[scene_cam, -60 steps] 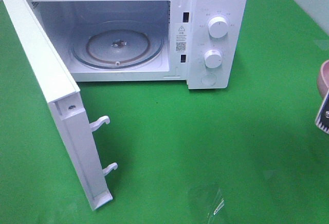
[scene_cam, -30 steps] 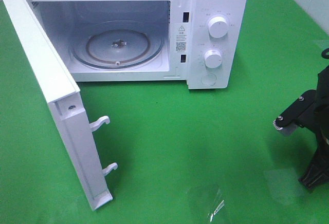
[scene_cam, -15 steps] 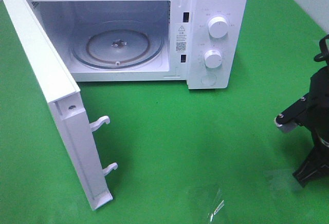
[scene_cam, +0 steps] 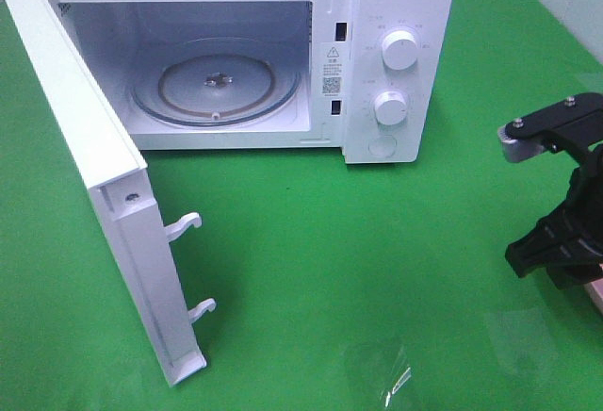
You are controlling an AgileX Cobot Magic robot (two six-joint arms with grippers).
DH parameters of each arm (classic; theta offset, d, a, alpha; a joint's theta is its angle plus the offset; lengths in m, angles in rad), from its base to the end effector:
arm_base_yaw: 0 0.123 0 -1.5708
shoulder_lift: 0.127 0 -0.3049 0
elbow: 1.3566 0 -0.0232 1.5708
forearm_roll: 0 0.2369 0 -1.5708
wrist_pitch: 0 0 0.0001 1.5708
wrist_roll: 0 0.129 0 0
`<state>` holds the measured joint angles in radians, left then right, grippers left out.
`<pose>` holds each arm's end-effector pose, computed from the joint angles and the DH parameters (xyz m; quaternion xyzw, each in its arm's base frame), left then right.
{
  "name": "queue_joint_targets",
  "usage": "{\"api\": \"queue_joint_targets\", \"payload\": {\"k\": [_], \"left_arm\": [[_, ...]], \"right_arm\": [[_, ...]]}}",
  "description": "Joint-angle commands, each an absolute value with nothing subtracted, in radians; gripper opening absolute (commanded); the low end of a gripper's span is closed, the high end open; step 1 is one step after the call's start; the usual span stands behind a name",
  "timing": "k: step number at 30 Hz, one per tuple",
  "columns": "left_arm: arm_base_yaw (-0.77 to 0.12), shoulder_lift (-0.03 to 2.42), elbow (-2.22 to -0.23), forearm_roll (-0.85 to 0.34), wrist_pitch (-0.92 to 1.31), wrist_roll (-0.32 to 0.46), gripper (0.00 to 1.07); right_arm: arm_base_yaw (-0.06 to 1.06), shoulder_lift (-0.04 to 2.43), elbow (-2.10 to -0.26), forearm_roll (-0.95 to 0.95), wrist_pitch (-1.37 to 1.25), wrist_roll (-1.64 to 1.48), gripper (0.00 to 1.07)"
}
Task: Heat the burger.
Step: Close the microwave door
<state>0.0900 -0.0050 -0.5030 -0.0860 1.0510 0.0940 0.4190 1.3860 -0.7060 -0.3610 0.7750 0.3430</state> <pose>-0.0030 -0.0099 0.2556 0.0033 0.8478 0.0058 0.5303 0.2149 0.0608 0.1927 -0.1520 0.9736 -0.0910 0.1438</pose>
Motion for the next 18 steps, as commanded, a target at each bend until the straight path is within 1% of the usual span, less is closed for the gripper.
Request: {"api": "queue_joint_targets", "payload": {"k": [1, 2, 3, 4, 5, 6, 7, 10, 12, 15, 18], "left_arm": [[0.09, -0.02, -0.499, -0.088, 1.037, 0.093, 0.98], [0.09, -0.02, -0.499, -0.088, 1.037, 0.093, 0.98], [0.09, -0.02, -0.499, -0.088, 1.037, 0.093, 0.98], [0.09, -0.02, -0.499, -0.088, 1.037, 0.093, 0.98], [0.09, -0.02, -0.499, -0.088, 1.037, 0.093, 0.98], [0.09, -0.02, -0.499, -0.088, 1.037, 0.093, 0.98], [0.09, -0.02, -0.499, -0.088, 1.037, 0.093, 0.98], [0.09, -0.02, -0.499, -0.088, 1.037, 0.093, 0.98], [0.09, -0.02, -0.499, -0.088, 1.037, 0.093, 0.98], [0.09, -0.02, -0.499, -0.088, 1.037, 0.093, 0.98], [0.09, -0.02, -0.499, -0.088, 1.037, 0.093, 0.98]], "right_arm": [[0.415, 1.301, -0.708, -0.272, 0.79, 0.24, 0.59], [0.415, 1.226, -0.708, -0.221, 0.802, 0.179, 0.69], [0.415, 1.191, -0.708, -0.202, 0.815, 0.159, 0.74], [0.415, 1.191, -0.708, -0.202, 0.815, 0.159, 0.74], [0.415, 1.135, -0.708, -0.173, 0.85, 0.14, 0.82], [0.415, 1.135, -0.708, -0.173, 0.85, 0.14, 0.82], [0.415, 1.079, -0.708, -0.164, 0.896, 0.14, 0.86], [0.415, 1.032, -0.708, -0.164, 0.943, 0.141, 0.86], [0.415, 0.956, -0.708, -0.164, 0.997, 0.142, 0.85], [0.415, 0.901, -0.708, -0.164, 1.013, 0.141, 0.85], [0.415, 0.788, -0.677, -0.163, 1.026, 0.145, 0.84]]}}
